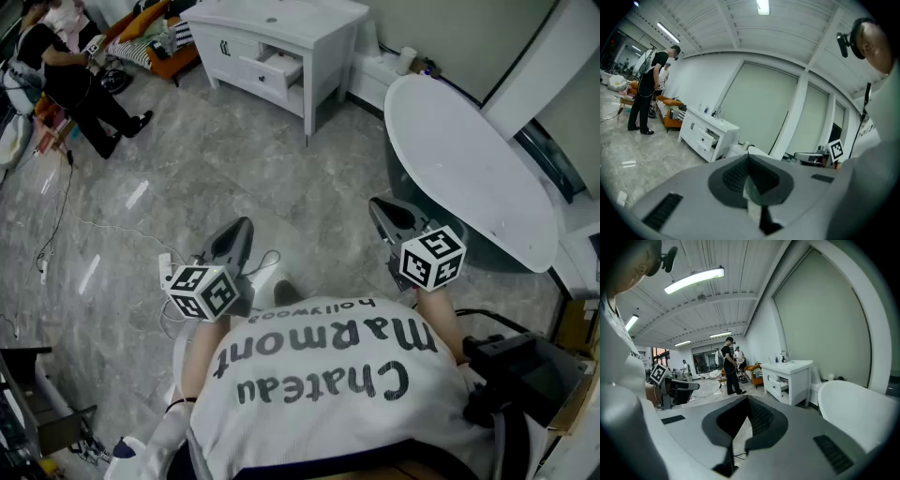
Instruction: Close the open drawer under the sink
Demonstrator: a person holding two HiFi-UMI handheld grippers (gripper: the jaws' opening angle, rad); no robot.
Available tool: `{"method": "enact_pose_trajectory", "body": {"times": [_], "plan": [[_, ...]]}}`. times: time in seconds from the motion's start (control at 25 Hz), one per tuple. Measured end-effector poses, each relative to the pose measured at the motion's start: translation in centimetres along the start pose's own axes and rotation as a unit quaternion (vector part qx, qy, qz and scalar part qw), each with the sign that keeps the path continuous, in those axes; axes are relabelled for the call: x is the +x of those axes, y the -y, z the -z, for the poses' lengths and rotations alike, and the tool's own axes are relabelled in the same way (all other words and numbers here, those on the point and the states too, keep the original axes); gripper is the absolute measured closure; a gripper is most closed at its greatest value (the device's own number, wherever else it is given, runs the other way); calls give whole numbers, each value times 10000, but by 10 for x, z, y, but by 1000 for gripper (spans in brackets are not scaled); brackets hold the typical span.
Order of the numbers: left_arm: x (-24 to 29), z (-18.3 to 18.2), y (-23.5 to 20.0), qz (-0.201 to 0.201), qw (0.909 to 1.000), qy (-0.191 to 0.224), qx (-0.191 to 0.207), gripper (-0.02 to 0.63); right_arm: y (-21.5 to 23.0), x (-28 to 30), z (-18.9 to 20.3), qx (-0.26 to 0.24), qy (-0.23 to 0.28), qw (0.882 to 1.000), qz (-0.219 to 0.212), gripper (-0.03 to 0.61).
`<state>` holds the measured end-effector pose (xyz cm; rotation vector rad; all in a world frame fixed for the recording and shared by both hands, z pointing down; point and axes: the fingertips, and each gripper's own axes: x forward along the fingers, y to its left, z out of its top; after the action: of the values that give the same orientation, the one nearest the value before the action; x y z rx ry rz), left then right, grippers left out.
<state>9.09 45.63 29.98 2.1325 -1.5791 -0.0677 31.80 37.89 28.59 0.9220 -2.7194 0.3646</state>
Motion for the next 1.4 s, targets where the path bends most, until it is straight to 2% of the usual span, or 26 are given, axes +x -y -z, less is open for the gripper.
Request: {"method": "enact_pose_trajectory", "body": {"times": [0.4, 0.6, 0.68, 0.88, 1.0, 1.12, 1.24, 1.4], "plan": [[1, -3, -8, 20, 10000, 60, 63, 606, 0, 8, -5, -5, 39, 10000, -28, 568], [-5, -14, -4, 246, 9986, 467, -9, 606, -1, 10, -6, 235, 111, 9996, -133, 567], [-3, -16, -9, 309, 9984, 469, 10, 606, -1, 16, -5, 320, 103, 9993, -158, 566], [10, -16, -33, 431, 9986, 153, 259, 606, 2, 46, -6, 379, -32, 9992, -137, 566], [21, -29, -55, 465, 9984, 263, 211, 606, 8, 70, -18, 269, 57, 9996, -43, 566], [37, -45, -76, 525, 9976, 313, 339, 606, 16, 95, -33, 193, 160, 9996, 112, 566], [53, -64, -91, 658, 9966, 330, 377, 606, 27, 117, -43, 352, 216, 9989, 234, 566], [69, -81, -121, 721, 9966, 206, 333, 606, 23, 148, -57, 462, 282, 9984, 143, 566]]}}
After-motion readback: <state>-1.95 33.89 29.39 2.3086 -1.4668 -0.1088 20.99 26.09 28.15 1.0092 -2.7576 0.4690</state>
